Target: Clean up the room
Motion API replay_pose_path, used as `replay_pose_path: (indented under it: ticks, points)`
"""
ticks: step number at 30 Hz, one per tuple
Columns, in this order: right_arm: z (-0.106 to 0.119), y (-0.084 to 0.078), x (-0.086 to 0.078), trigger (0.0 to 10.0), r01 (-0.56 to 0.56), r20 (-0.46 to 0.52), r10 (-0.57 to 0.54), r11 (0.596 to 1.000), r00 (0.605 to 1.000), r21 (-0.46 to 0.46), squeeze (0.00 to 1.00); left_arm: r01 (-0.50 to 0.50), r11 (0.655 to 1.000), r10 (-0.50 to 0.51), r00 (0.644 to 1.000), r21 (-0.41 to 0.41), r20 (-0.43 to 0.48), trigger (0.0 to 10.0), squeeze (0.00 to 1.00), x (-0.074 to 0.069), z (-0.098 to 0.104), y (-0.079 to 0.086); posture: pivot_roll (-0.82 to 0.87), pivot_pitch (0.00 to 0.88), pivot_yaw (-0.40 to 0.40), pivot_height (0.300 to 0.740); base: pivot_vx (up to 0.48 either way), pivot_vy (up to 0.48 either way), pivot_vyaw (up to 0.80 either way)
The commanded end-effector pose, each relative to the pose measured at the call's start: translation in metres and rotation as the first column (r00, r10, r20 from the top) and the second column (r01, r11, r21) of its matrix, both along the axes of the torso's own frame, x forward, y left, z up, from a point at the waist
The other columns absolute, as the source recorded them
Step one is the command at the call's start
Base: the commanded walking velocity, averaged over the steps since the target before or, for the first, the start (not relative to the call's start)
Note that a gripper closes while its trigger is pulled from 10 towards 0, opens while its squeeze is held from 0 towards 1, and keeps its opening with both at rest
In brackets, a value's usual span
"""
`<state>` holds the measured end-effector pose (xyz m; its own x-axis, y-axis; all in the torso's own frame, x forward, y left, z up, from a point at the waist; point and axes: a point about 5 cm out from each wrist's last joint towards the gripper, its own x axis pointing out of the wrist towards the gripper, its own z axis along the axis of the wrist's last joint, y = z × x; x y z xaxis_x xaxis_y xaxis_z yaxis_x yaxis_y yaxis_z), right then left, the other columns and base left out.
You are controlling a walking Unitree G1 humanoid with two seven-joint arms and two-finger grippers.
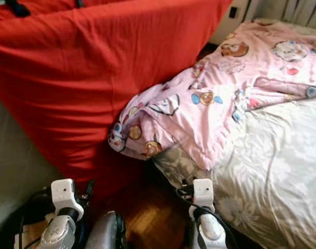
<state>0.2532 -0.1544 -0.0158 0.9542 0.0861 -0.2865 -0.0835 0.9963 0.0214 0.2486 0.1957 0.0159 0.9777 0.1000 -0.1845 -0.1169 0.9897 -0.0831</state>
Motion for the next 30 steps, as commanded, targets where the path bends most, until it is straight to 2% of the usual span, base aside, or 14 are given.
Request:
replay_pose_path:
  ticks: [1,9,30]
  points:
    - [-0.0053,0.0008,-0.0050,10.0,0.007,-0.028,-0.007,1.000,1.000,0.010,0.00,-0.016,1.000,0.015,1.000,-0.007,-0.027,10.0,0.00,-0.0056,-0.0061,0.0034,-0.11,0.140,0.037,0.611,0.000,0.000,0.00]
    - [-0.0041,0.0014,-0.0039,10.0,0.002,-0.021,-0.001,1.000,1.000,0.011,0.00,-0.016,1.000,0.016,1.000,-0.008,-0.024,10.0,0.00,-0.0050,-0.0061,0.0031,-0.11,0.141,0.036,0.611,0.064,0.000,0.00]
    - [-0.0036,0.0033,-0.0028,10.0,-0.003,-0.019,0.004,1.000,1.000,0.013,0.00,-0.011,1.000,0.011,1.000,-0.005,-0.021,10.0,0.00,-0.0034,-0.0056,0.0028,-0.12,0.129,0.041,0.611,0.356,0.000,0.00]
